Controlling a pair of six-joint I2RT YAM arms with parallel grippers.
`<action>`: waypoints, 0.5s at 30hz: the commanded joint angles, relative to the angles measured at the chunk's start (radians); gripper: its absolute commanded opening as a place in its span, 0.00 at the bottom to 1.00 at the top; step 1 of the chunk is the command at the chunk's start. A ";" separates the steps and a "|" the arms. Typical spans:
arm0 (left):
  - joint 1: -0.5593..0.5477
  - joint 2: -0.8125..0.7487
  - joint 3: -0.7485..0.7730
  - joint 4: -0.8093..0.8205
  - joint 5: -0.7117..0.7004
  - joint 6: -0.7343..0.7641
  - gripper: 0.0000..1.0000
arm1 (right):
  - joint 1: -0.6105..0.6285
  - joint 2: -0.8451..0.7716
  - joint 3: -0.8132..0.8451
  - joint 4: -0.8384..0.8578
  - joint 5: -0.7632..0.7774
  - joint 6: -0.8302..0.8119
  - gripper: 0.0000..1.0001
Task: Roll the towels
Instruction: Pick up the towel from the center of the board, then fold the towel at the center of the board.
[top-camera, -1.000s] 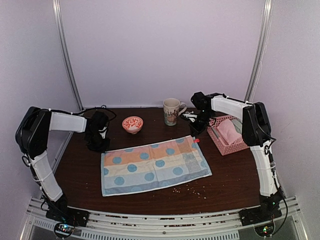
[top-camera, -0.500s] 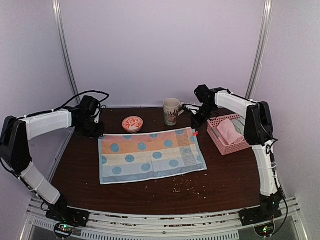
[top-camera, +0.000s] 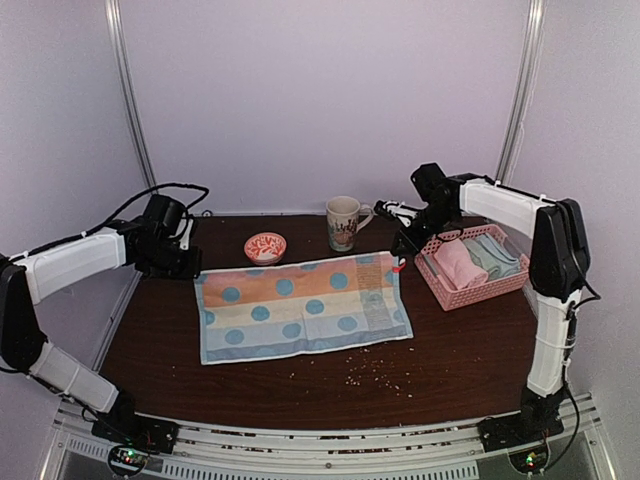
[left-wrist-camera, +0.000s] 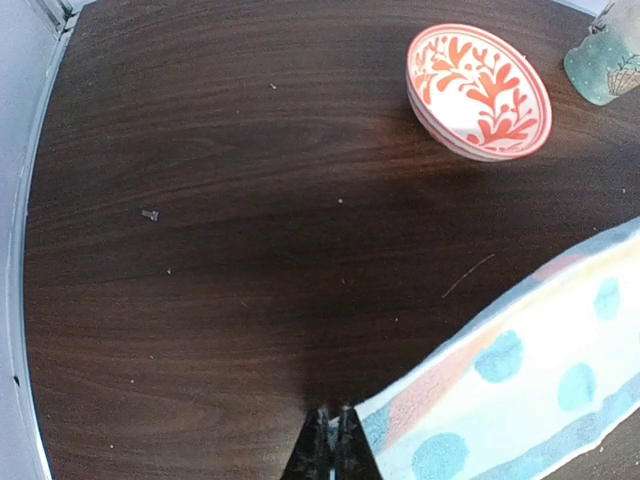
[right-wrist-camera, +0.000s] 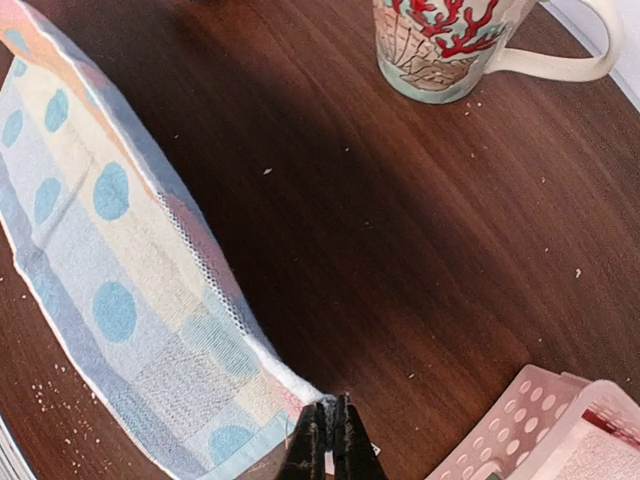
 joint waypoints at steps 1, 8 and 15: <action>0.006 -0.041 -0.039 -0.043 0.063 -0.027 0.00 | -0.003 -0.058 -0.081 0.030 -0.062 -0.061 0.00; 0.006 -0.068 -0.092 -0.111 0.101 -0.028 0.00 | 0.001 -0.143 -0.243 0.019 -0.089 -0.136 0.00; 0.007 -0.042 -0.145 -0.142 0.175 -0.022 0.00 | 0.030 -0.183 -0.360 0.004 -0.102 -0.206 0.00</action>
